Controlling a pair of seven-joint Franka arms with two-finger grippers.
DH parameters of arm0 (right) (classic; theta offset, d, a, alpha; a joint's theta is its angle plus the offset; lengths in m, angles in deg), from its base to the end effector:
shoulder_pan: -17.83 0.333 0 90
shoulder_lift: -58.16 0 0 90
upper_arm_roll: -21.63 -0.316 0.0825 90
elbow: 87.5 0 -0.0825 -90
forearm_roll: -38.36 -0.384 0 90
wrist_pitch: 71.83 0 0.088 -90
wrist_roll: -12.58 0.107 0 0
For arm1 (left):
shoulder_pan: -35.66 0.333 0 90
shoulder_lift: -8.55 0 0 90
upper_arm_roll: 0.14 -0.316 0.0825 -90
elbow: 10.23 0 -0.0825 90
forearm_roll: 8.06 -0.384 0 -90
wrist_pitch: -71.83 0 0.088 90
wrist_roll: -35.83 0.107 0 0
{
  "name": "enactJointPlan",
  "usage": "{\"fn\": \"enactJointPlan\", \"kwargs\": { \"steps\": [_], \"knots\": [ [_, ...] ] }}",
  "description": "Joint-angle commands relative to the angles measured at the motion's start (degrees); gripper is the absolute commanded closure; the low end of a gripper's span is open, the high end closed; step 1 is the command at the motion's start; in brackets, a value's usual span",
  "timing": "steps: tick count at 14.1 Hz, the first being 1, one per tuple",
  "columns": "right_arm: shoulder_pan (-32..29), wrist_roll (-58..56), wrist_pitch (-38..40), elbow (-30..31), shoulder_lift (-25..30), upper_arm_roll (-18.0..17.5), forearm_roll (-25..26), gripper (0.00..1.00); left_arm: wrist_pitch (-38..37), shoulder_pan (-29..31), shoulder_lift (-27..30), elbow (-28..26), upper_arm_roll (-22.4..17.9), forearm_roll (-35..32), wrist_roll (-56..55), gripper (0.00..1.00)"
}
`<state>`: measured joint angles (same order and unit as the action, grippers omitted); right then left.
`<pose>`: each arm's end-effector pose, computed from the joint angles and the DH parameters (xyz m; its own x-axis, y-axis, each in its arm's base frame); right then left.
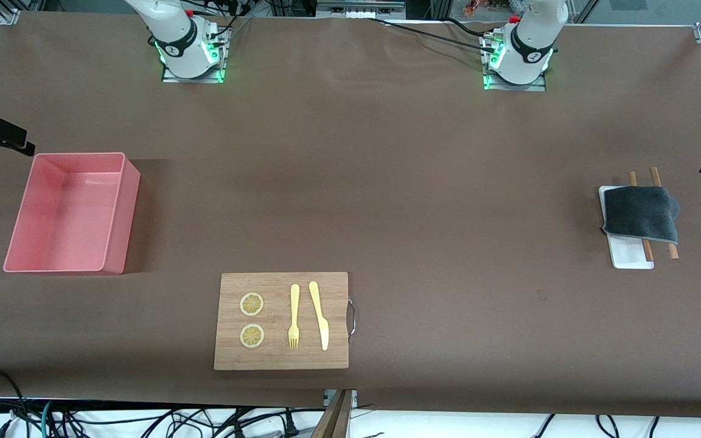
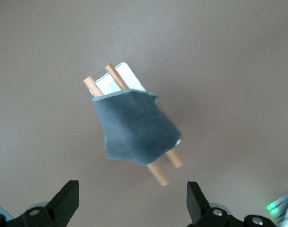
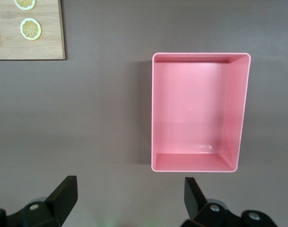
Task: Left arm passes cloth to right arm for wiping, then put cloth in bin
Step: 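Lower the left gripper onto the grey cloth and grasp it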
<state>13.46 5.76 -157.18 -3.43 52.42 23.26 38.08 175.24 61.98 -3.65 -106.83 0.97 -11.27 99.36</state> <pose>0.5738 -0.0589 0.6094 0.9969 0.0149 -0.0769 0.0141 -0.9998 -0.0113 0.5542 0.2670 0.4641 0.7704 -0.6317 -0.0858 -0.6287 -0.7752 0.0625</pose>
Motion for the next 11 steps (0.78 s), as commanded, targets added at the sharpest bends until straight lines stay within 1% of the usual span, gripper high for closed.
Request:
{"fn": "enactJointPlan", "kwargs": {
  "steps": [1,3,4,6,9,11],
  "knots": [
    [-0.38,-0.56,-0.42,0.66,0.46,-0.04,-0.95,0.0,3.72,3.02,-3.96,1.24,0.91,-0.22,15.26,0.0],
    [-0.38,-0.56,-0.51,0.66,0.46,-0.04,-0.95,0.0,5.65,4.79,-7.91,2.55,0.91,1.35,22.92,0.0],
    [-0.38,-0.56,-0.51,0.57,0.46,-0.04,-1.03,0.0,5.66,5.4,-10.37,4.3,0.91,2.49,27.31,0.0],
    [-0.38,-0.56,-0.51,0.57,0.46,-0.04,-1.04,0.0,5.66,7.59,-13.89,5.37,0.91,5.04,33.83,0.0],
    [-0.38,-0.56,-0.51,0.66,0.46,-0.04,-1.04,0.0,5.22,9.71,-17.5,5.38,1.0,7.07,41.38,0.0],
    [-0.38,-0.56,-0.51,0.65,0.46,-0.04,-1.03,0.0,4.87,10.42,-18.56,5.2,0.91,8.74,45.09,0.0]
  ]
}}
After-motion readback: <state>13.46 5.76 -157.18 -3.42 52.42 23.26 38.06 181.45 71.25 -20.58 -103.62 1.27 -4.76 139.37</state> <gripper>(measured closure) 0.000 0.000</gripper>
